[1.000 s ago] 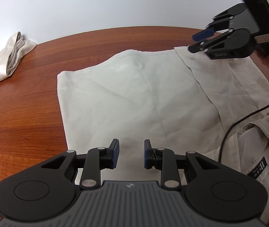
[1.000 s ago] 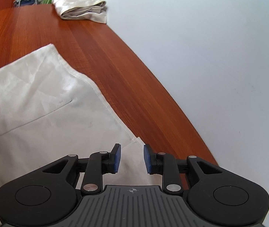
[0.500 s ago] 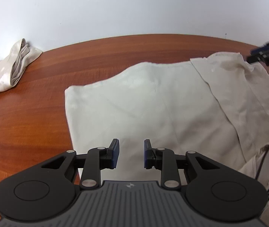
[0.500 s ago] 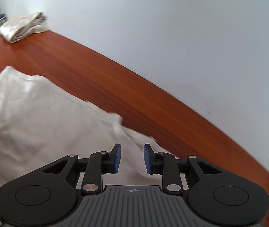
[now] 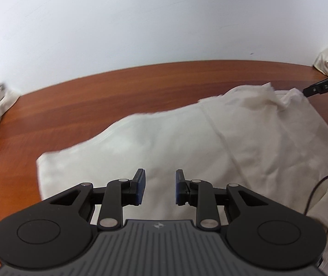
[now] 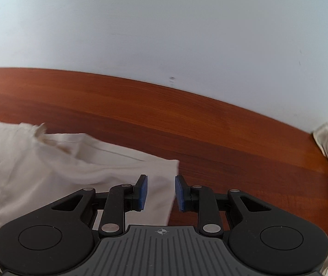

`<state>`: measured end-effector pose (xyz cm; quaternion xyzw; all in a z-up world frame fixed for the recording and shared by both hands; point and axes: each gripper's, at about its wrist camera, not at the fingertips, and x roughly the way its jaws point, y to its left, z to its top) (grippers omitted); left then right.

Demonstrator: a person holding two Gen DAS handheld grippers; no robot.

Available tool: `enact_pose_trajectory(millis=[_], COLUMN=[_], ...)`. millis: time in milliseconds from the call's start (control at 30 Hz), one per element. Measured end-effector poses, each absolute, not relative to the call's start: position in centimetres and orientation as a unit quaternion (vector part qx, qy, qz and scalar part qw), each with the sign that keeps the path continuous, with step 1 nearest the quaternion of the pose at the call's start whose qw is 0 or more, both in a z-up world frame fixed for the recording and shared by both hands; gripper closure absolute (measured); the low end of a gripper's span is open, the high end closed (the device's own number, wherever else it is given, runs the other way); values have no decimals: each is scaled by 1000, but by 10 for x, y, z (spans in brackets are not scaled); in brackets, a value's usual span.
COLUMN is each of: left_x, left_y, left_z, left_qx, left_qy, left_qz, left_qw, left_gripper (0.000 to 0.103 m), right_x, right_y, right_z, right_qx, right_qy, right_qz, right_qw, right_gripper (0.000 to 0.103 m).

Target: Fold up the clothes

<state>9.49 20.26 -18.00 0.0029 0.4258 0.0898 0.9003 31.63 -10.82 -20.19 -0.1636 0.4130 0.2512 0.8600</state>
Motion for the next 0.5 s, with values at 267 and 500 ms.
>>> enact_pose_trajectory(millis=[267, 500], left_x=[137, 175], left_y=[167, 141], left_z=[-179, -184], left_qx=[28, 47], left_qy=[413, 401], left_qz=[42, 10], left_qw=[909, 915], left_gripper=[72, 75], right_x=[335, 350], right_y=[-119, -119], right_z=[-209, -219], right_qx=[-135, -123], right_qy=[429, 437], right_qz=[243, 250], right_qw=[860, 855], right_gripper=[74, 75])
